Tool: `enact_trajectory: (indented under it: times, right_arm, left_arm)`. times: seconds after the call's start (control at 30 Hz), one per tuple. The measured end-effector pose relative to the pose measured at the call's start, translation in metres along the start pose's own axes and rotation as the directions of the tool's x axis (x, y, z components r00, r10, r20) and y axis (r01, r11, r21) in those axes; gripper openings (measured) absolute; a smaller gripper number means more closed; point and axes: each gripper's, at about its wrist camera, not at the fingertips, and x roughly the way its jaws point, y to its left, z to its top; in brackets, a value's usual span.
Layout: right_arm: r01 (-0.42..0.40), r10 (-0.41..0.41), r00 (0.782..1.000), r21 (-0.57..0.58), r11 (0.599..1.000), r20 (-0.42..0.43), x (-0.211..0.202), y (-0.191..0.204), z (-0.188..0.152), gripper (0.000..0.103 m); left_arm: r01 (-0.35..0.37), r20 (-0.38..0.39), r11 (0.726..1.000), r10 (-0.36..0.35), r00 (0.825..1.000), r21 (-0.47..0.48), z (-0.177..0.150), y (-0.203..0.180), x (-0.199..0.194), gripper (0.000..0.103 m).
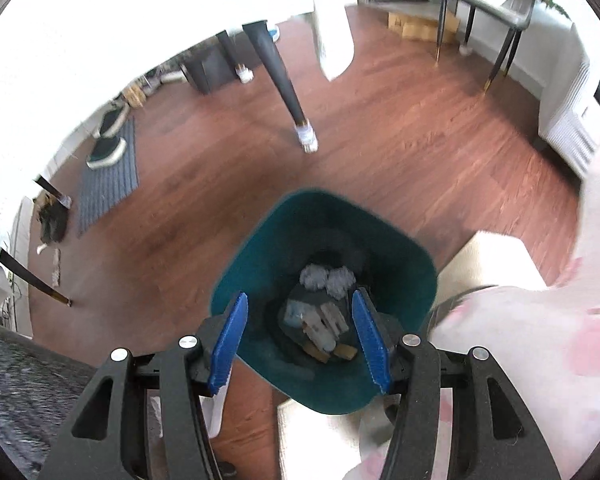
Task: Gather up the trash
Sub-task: 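Move both open tools from the green bin back over the pink-covered table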
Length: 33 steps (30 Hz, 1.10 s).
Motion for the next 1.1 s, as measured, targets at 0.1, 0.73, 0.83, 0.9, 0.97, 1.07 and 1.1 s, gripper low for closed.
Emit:
enact_trajectory:
  times: [0.1,0.73,0.83,0.9,0.97,1.07,1.1]
  right_arm:
    - [-0.001,0.002,0.998,-0.006,1.000,0.057,-0.029,0.000,0.002,0.055]
    - [0.117,-0.138,0.965,0.108,0.987,0.221,-0.128,-0.070,-0.033,0.046]
    - [0.135,-0.166,0.957,0.142,0.981,0.238,-0.144,-0.085,-0.043,0.046]
    - [0.143,-0.180,0.953,0.163,0.976,0.245,-0.151,-0.095,-0.051,0.046]
    - [0.150,-0.195,0.948,0.187,0.971,0.252,-0.158,-0.105,-0.058,0.046]
    - [0.158,-0.212,0.943,0.214,0.964,0.258,-0.166,-0.116,-0.067,0.045]
    - [0.162,-0.218,0.940,0.222,0.962,0.261,-0.169,-0.120,-0.071,0.045]
  left_arm:
    - [-0.002,0.015,1.000,0.002,1.000,0.015,0.002,-0.008,-0.005,0.034]
    - [0.076,0.022,0.995,-0.077,0.997,0.066,0.011,-0.087,0.012,0.046]
    - [0.100,0.013,0.993,-0.102,0.995,0.068,0.011,-0.100,0.018,0.049]
    - [0.107,0.008,0.991,-0.108,0.994,0.082,0.010,-0.111,0.021,0.050]
    - [0.115,0.007,0.989,-0.116,0.993,0.094,0.008,-0.121,0.022,0.055]
    - [0.134,0.006,0.985,-0.135,0.991,0.107,0.007,-0.137,0.025,0.063]
    - [0.138,0.002,0.984,-0.139,0.990,0.112,0.006,-0.141,0.027,0.063]
